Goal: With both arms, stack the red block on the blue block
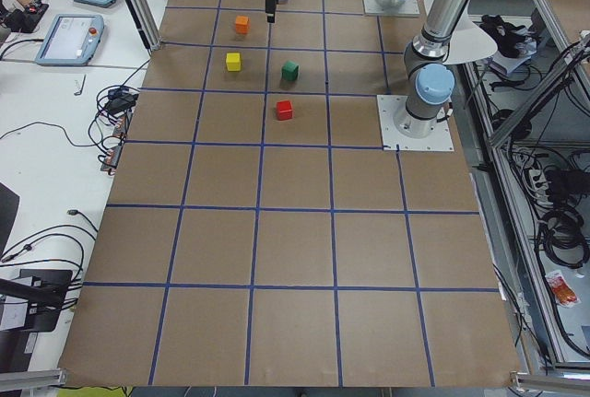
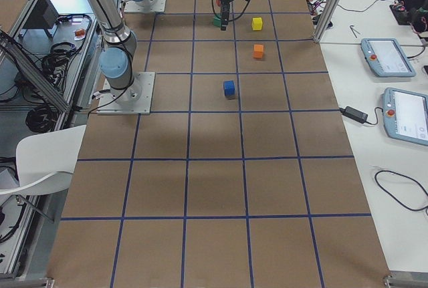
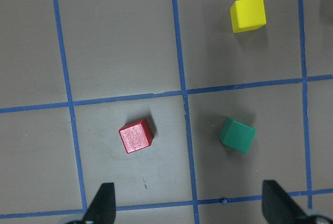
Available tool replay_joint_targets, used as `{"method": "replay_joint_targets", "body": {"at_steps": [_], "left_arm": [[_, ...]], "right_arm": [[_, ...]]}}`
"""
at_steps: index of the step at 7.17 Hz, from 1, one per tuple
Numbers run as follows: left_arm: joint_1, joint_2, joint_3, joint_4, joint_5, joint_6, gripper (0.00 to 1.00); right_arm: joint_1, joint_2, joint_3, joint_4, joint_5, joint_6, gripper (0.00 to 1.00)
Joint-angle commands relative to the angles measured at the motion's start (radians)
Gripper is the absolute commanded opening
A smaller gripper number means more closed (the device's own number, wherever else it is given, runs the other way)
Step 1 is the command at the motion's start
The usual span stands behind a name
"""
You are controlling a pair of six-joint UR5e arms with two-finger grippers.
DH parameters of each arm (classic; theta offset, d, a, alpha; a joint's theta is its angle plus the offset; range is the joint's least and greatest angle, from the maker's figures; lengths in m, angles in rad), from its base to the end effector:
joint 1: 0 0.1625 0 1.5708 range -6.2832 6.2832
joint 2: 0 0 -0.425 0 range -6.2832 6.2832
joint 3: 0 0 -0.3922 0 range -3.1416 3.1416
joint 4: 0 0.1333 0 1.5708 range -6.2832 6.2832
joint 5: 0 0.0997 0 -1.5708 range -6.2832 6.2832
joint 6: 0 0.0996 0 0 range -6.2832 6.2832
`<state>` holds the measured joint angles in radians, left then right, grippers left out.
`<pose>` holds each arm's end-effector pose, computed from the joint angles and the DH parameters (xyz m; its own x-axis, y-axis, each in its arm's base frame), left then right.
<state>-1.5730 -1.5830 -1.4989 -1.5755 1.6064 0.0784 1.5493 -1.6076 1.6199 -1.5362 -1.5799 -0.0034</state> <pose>-0.1309 -0.5014 0.5170 -0.9961 0.0784 -0.0397 0.0805 0.9954 -0.0520 0.1222 -0.4742 0.4782 -0.9998 0.0177 0.0089 0.0181 0.9987 0.0469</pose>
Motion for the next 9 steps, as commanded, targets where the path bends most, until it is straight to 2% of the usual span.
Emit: {"method": "replay_joint_targets", "body": {"at_steps": [1, 9], "left_arm": [[0.001, -0.002, 0.000, -0.006, 0.000, -0.006, 1.00], [0.004, -0.003, 0.003, -0.020, 0.000, 0.009, 1.00]], "right_arm": [[0.000, 0.000, 0.000, -0.001, -0.002, 0.000, 1.00], [0.000, 0.002, 0.002, -0.002, -0.002, -0.001, 1.00]]}}
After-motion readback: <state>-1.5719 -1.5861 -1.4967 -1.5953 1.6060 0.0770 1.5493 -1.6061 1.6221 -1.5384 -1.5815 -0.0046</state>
